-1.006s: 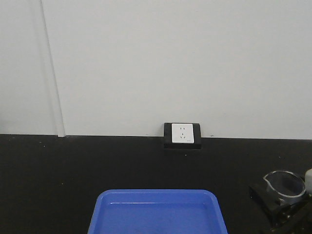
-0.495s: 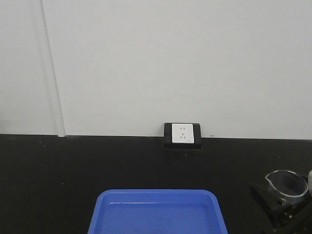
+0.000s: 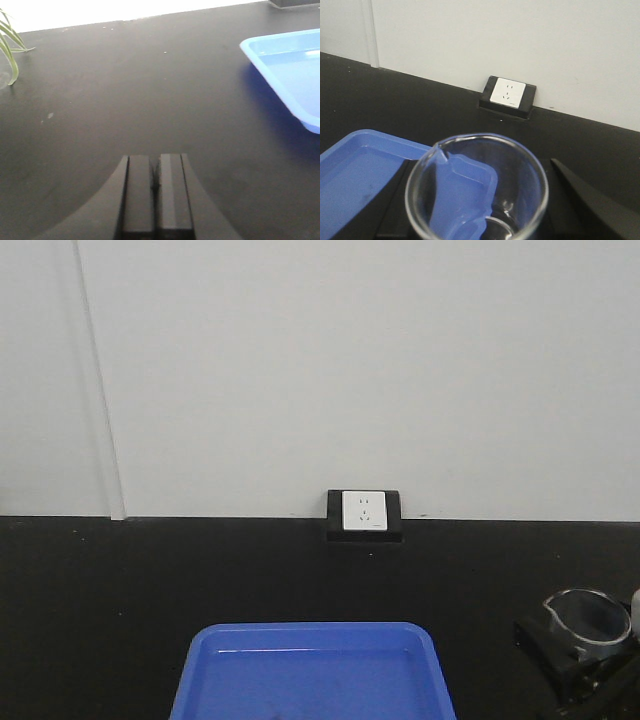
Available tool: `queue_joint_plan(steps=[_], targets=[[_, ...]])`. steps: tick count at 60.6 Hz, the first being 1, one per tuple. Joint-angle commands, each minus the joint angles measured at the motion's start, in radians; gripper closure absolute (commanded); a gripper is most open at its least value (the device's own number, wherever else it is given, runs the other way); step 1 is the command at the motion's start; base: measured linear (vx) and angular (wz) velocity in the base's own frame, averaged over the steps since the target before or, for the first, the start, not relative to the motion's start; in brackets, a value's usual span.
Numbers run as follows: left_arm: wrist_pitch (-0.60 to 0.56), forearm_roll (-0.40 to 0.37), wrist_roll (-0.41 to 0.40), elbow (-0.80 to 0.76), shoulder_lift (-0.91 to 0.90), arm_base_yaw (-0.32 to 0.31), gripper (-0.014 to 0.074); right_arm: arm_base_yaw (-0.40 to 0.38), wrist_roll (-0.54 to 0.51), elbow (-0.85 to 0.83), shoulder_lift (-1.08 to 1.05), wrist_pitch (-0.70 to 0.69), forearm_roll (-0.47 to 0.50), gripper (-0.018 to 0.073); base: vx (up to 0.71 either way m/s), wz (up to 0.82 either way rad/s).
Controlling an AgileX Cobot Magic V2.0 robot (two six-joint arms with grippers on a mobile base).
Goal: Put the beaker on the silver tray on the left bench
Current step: 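Hold the beaker in the right gripper and back away from the tray, then drive the base to the bench with the silver tray, beaker held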
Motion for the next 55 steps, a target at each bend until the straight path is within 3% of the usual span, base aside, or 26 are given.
queue_joint_plan(steps=[1, 55], targets=[[-0.075, -0.003, -0.002, 0.02, -0.007, -0.006, 0.0595, -0.003, 0.0, -0.03, -0.012, -0.012, -0.007, 0.0571, -0.08, -0.1], [-0.075, -0.003, -0.002, 0.02, -0.007, -0.006, 0.0595, -0.003, 0.0, -0.03, -0.012, -0.012, -0.007, 0.0571, -0.2, -0.11]])
